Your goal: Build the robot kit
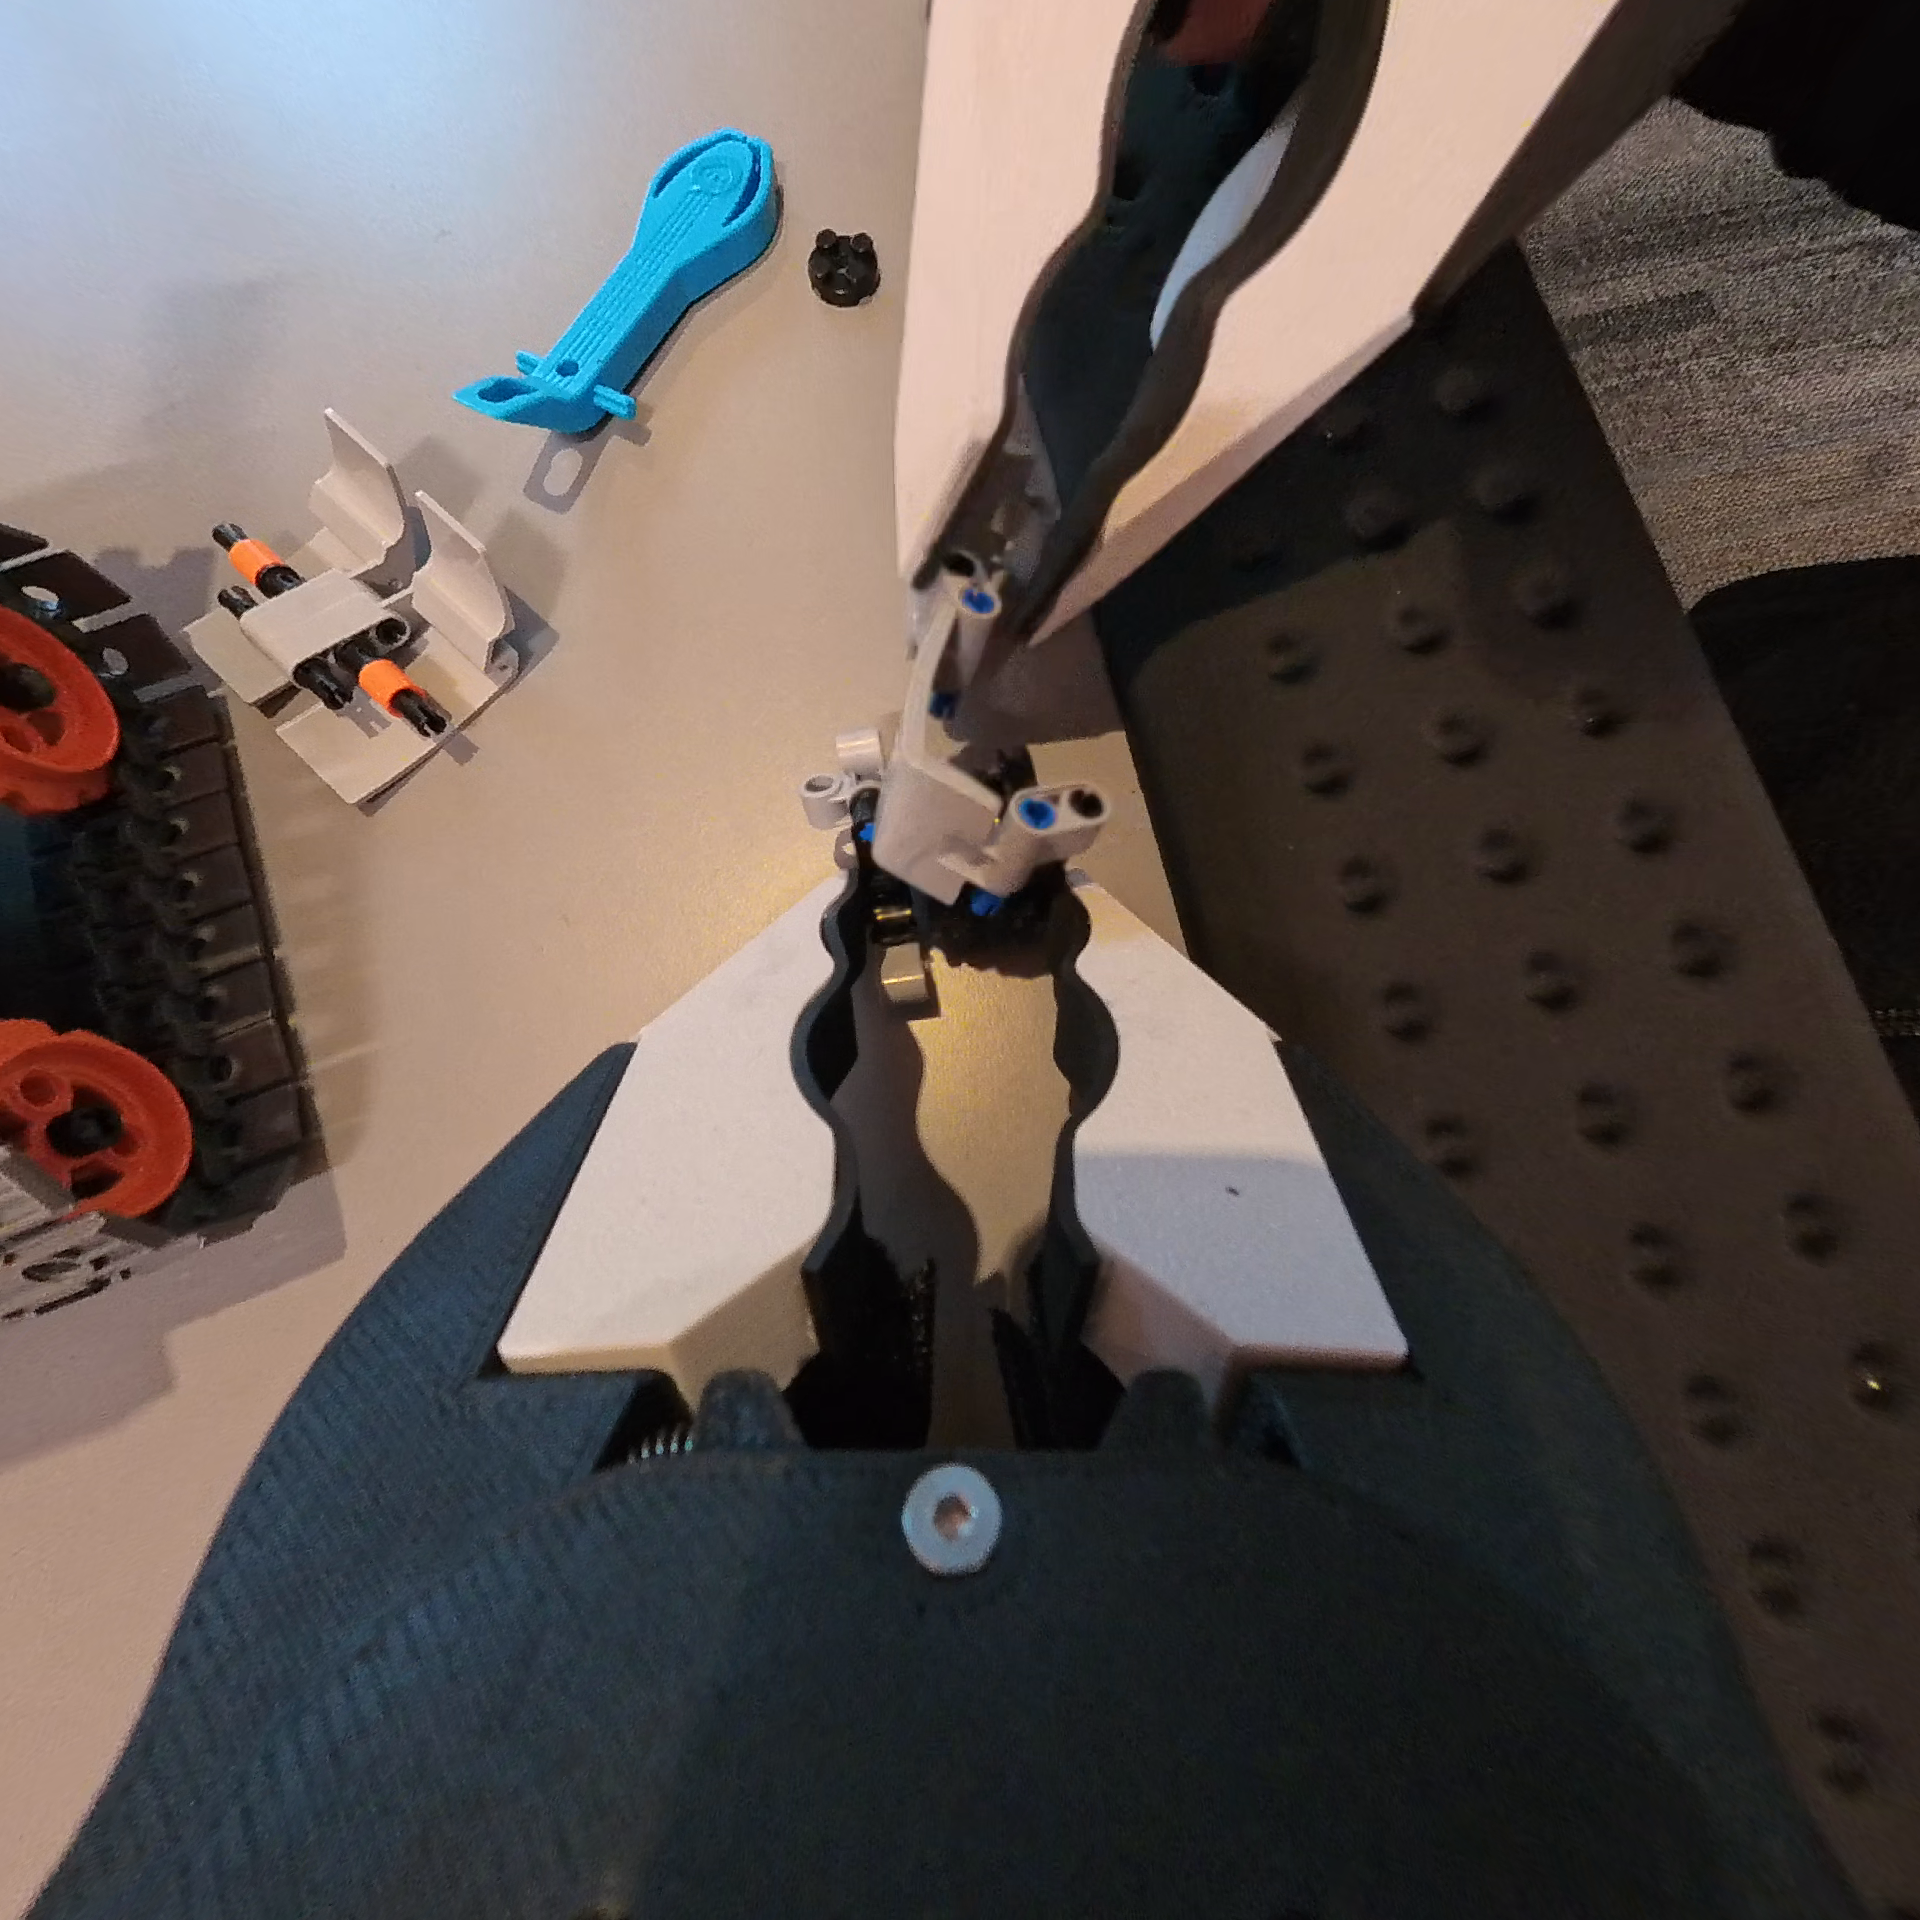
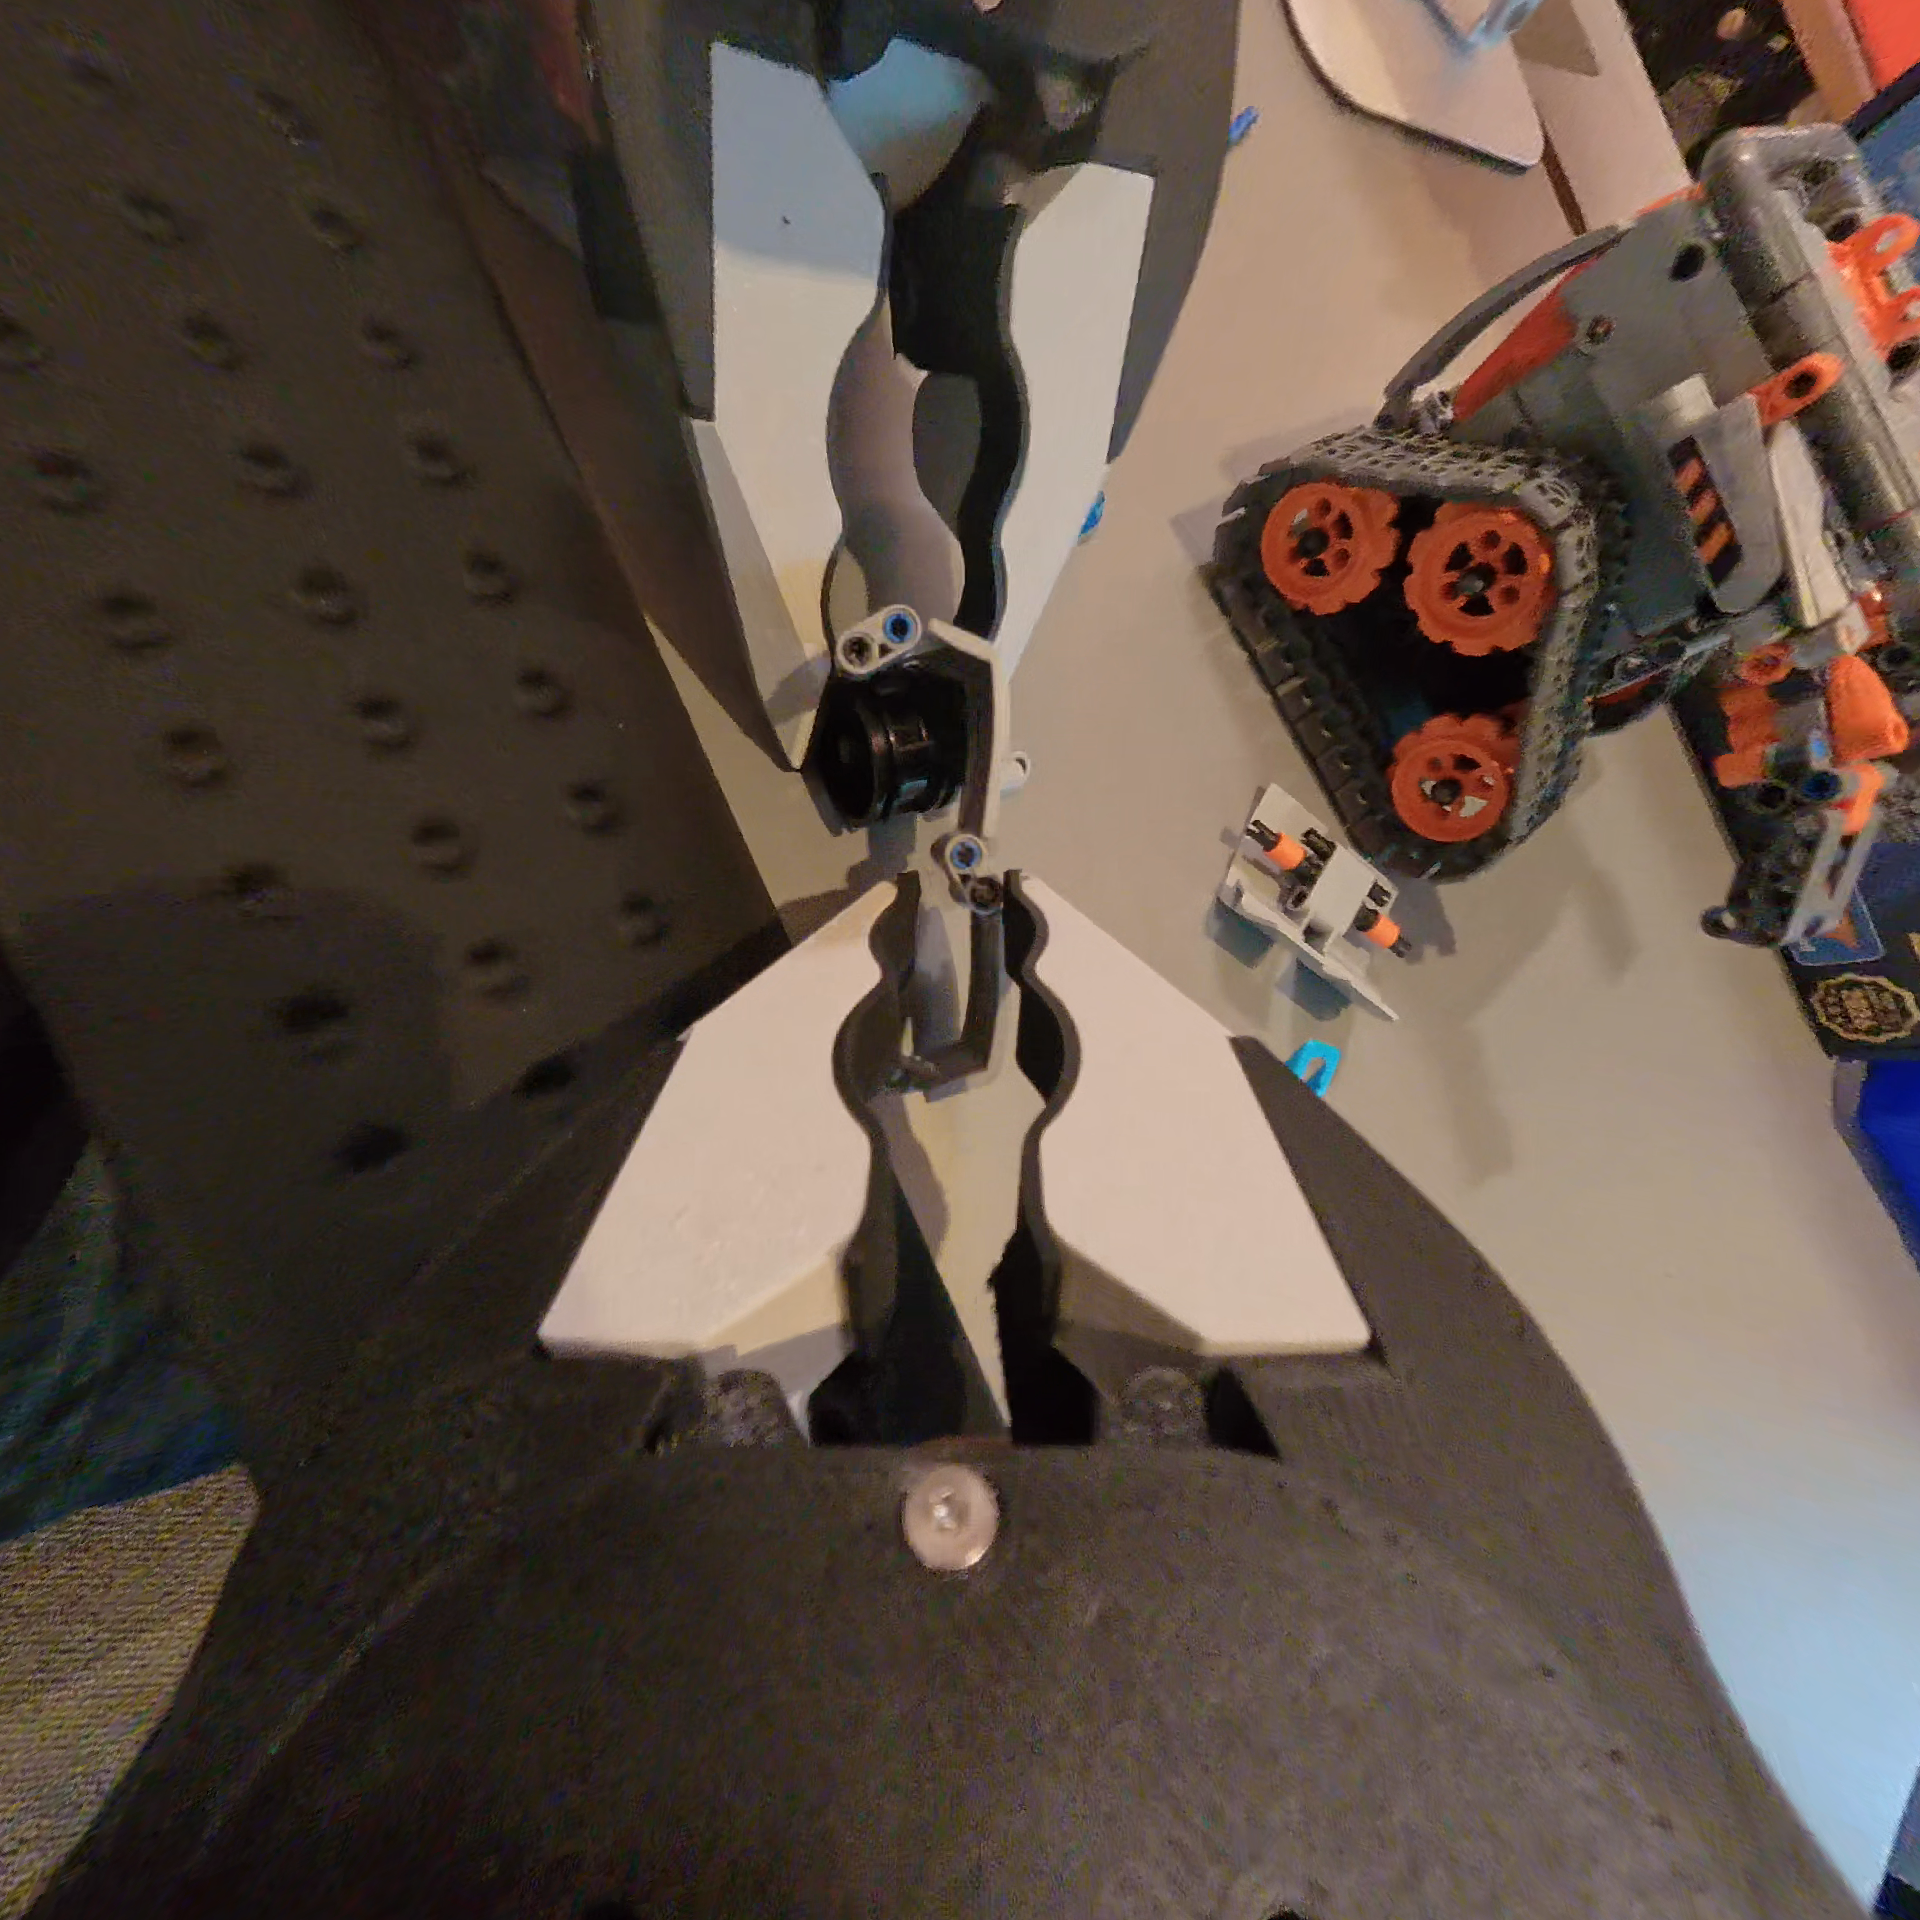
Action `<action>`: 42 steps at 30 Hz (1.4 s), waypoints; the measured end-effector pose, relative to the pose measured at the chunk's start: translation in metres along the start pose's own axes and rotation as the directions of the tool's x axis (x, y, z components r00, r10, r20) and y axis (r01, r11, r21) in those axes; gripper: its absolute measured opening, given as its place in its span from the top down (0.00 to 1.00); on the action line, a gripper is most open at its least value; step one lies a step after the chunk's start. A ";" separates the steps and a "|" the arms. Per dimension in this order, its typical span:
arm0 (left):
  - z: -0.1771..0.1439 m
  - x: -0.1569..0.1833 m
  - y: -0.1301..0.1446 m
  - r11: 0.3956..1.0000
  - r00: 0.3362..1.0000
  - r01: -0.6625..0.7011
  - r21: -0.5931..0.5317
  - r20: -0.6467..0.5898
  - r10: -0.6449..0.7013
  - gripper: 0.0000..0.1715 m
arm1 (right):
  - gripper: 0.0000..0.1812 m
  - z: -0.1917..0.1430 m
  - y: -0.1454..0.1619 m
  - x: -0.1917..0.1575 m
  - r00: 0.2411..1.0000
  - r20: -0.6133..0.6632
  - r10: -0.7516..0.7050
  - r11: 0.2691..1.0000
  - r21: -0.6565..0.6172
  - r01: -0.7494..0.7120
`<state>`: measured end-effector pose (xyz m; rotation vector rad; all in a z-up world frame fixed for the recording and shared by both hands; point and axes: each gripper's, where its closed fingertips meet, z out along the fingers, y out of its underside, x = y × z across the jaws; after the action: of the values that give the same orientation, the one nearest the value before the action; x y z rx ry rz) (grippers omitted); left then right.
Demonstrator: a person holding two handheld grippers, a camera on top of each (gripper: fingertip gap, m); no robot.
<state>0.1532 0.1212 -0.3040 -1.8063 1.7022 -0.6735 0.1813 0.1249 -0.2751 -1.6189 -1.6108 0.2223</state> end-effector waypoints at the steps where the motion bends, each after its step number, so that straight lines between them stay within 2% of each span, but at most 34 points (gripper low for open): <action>1: 0.000 0.000 0.000 1.000 1.000 -0.001 -0.002 0.001 0.001 0.81 | 0.94 0.002 -0.001 0.001 1.000 -0.006 -0.016 1.000 -0.004 0.016; 6: 0.001 0.000 -0.001 1.000 1.000 0.008 0.002 -0.003 -0.008 0.81 | 0.97 -0.001 -0.004 0.003 0.999 -0.030 -0.043 0.999 0.023 0.043; 8: 0.002 -0.001 -0.002 1.000 1.000 0.013 0.002 -0.006 -0.013 0.81 | 0.97 -0.003 -0.007 0.008 0.996 -0.078 -0.047 0.998 0.036 0.050; 13: 0.004 0.000 -0.005 1.000 0.999 0.029 0.010 -0.031 -0.029 0.78 | 0.97 0.000 -0.007 0.010 0.994 -0.107 -0.010 0.998 0.065 0.017; 17: 0.007 -0.002 -0.008 1.000 0.999 0.030 0.006 -0.033 -0.030 0.80 | 0.97 0.000 -0.009 0.012 0.993 -0.112 0.028 0.994 0.105 -0.016; 20: 0.007 0.001 -0.014 0.991 0.984 0.133 0.014 -0.122 -0.130 0.80 | 0.97 -0.002 -0.009 0.016 0.992 -0.109 0.056 0.991 0.124 -0.043; 24: 0.003 0.001 -0.028 0.946 0.917 0.319 0.064 -0.275 -0.290 0.80 | 0.97 -0.009 -0.013 0.023 0.988 -0.098 0.115 0.977 0.193 -0.095; 27: 0.000 -0.002 -0.036 0.919 0.890 0.380 0.106 -0.312 -0.333 0.80 | 0.97 -0.013 -0.012 0.031 0.980 -0.114 0.163 0.966 0.220 -0.135; 35: -0.004 -0.013 -0.055 0.904 0.915 0.369 0.216 -0.253 -0.314 0.80 | 0.98 -0.018 -0.012 0.044 0.964 -0.163 0.211 0.954 0.249 -0.167; 42: -0.003 -0.017 -0.063 0.915 0.942 0.319 0.247 -0.187 -0.278 0.80 | 0.98 -0.021 -0.014 0.052 0.951 -0.223 0.212 0.954 0.259 -0.152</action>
<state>0.1950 0.1397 -0.2576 -1.8679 1.3475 -1.1412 0.1931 0.1602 -0.2311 -1.5413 -1.1957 0.2868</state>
